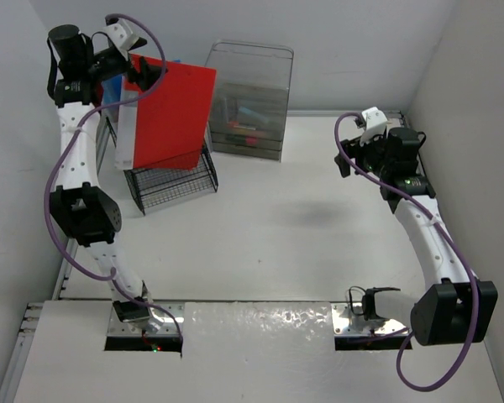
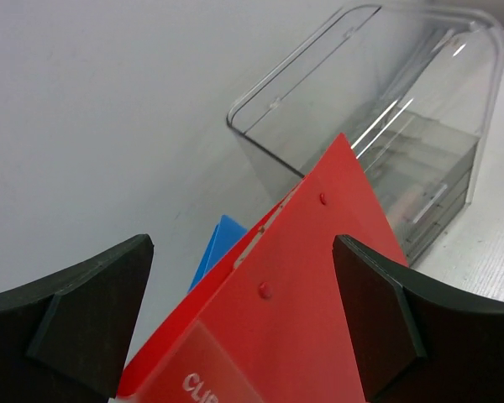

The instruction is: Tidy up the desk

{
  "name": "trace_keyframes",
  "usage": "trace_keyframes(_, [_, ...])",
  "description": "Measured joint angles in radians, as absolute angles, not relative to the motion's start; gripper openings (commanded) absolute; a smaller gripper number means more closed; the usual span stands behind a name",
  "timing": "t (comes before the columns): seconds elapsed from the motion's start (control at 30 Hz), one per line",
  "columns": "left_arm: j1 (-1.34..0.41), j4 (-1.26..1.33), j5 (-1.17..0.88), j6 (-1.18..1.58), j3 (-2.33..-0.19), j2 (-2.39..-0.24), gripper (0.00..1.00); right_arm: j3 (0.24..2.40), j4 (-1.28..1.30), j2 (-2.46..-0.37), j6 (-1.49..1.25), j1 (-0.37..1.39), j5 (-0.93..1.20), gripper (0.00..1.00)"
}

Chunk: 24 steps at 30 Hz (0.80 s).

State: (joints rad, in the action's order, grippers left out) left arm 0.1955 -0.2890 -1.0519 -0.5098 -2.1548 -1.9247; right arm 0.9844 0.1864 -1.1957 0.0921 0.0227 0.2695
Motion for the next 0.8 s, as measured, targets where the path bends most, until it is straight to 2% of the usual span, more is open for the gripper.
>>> trace_keyframes(0.37, [0.170, -0.410, -0.841, -0.607, -2.186, -1.929, 0.94, 0.984, 0.192, -1.172, 0.097, 0.026, 0.271, 0.74])
trace_keyframes(0.5, [0.177, -0.403, -0.811, -0.593, -2.179, -1.913, 0.96, 1.004, 0.211, -1.188, 0.094, 0.080, 0.260, 0.75])
trace_keyframes(0.63, [0.178, -0.353, -0.803, -0.533, -2.116, -1.867, 0.96, 1.108, 0.191, -1.286, 0.070, 0.229, 0.277, 0.76])
trace_keyframes(0.8, [0.178, -0.337, -0.804, -0.490, -2.130, -1.848, 0.96, 1.343, 0.075, -1.520, -0.018, 0.369, 0.394, 0.80])
